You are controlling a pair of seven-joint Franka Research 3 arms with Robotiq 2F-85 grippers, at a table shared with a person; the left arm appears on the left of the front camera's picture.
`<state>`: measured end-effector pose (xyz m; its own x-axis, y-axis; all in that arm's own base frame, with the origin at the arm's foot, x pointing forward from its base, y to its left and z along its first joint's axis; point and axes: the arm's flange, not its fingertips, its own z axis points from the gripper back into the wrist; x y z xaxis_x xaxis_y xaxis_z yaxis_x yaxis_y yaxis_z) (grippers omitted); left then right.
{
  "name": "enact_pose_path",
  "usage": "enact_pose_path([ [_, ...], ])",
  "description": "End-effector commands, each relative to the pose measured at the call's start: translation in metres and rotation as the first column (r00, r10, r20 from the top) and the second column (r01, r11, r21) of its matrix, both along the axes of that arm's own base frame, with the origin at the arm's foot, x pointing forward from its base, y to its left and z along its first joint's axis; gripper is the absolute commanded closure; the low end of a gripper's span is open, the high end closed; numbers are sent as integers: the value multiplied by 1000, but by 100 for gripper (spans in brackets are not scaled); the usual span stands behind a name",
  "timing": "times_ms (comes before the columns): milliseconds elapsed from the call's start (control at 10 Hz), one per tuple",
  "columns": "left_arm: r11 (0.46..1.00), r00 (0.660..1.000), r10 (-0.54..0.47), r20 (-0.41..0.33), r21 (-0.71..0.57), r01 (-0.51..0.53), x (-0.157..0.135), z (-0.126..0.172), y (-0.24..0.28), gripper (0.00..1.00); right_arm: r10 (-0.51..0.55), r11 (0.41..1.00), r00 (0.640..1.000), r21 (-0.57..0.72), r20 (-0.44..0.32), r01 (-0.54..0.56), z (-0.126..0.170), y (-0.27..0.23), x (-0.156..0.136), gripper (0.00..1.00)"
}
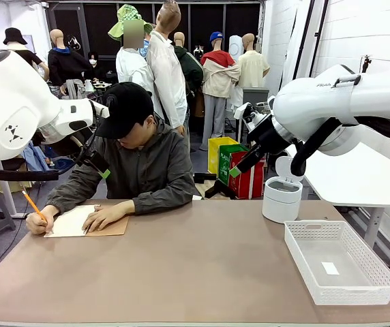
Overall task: Sort the paper based on its condition.
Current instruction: If a person hands you a paper, place it in the Organizing basket , and if it's crumpled, put it in the Trash can.
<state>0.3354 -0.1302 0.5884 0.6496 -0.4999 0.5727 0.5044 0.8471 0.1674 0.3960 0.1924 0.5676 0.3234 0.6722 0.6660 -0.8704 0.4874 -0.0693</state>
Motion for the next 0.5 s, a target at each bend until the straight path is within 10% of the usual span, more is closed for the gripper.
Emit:
enact_pose_path([
  [0,1000,1000,1,-1,0,-1,1,2,0,0,5,1000,1000,1,-13,-5,2,0,1,0],
  [400,1000,1000,1,-1,0,-1,1,2,0,0,5,1000,1000,1,-13,-5,2,0,1,0],
])
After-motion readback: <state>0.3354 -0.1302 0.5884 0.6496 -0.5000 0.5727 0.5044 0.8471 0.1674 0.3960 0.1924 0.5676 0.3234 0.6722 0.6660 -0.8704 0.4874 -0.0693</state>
